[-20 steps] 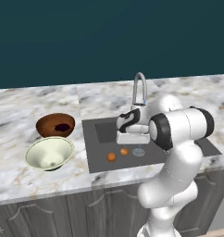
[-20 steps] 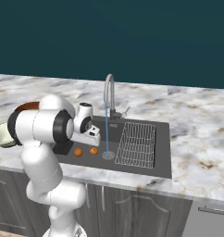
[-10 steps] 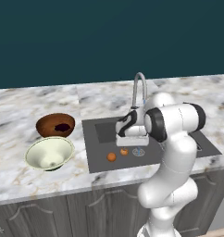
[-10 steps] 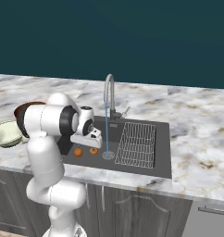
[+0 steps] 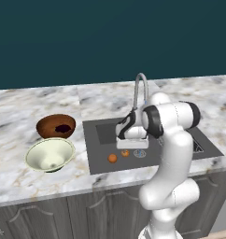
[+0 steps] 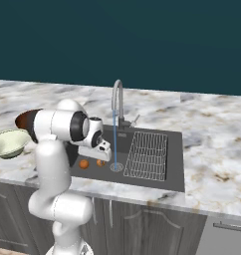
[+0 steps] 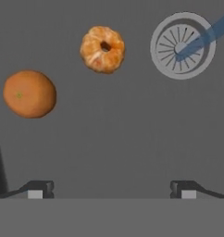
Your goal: Pick the tangerines from the sink and place them in one bowl. Place the eggplant in the other bowl. Then turn off the sink faucet.
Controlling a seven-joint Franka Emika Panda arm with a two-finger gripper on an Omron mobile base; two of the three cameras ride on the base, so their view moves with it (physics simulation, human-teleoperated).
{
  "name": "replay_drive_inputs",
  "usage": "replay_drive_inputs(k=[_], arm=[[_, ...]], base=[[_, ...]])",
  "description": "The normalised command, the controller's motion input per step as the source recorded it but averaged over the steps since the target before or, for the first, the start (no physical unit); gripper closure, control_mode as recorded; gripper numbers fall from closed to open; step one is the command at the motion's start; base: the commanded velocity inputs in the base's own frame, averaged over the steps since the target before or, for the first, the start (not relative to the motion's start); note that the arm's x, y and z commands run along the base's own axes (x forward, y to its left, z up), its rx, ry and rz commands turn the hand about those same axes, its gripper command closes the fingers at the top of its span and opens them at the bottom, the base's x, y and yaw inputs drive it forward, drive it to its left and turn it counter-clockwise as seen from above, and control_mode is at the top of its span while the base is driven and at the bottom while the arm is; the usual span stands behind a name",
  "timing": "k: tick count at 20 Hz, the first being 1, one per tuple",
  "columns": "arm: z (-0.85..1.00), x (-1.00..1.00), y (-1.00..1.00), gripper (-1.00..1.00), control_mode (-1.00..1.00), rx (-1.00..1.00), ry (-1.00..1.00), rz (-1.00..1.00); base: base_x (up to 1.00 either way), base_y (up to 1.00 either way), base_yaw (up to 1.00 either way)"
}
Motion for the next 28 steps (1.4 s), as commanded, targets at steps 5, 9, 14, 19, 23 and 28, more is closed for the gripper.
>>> replay_drive_inputs(k=[5,9,14,19,23,28], arm=[[-0.2,0.2,0.0,-1.0,-1.0,0.0,0.0,-0.01],[-0.22,0.19,0.0,-1.0,-1.0,0.0,0.0,0.0],[-0.2,0.17,0.0,-1.0,-1.0,0.0,0.0,0.0],[-0.21,0.23,0.0,-1.0,-1.0,0.0,0.0,0.0],[-0.24,0.26,0.0,-1.0,-1.0,-0.01,0.0,0.0],[-0.23,0.28,0.0,-1.0,-1.0,-0.02,0.0,0.0]], base=[[0.0,0.0,0.0],[0.0,0.0,0.0],[0.0,0.0,0.0],[0.0,0.0,0.0],[0.0,0.0,0.0],[0.0,0.0,0.0]])
